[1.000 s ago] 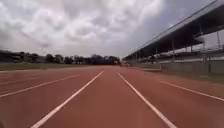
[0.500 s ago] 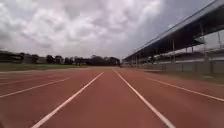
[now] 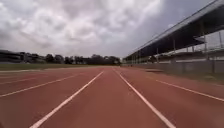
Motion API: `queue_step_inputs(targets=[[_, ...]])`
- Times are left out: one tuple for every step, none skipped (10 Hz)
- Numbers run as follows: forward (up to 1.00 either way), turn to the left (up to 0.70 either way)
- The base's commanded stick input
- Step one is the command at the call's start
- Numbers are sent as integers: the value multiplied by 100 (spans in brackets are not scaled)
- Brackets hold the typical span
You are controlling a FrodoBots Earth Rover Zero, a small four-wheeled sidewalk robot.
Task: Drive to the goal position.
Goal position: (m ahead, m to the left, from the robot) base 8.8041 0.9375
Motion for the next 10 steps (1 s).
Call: queue_step_inputs(targets=[[45, 0], [45, 0], [45, 0], [45, 0], [45, 0], [45, 0], [45, 0], [45, 0], [45, 0], [45, 0]])
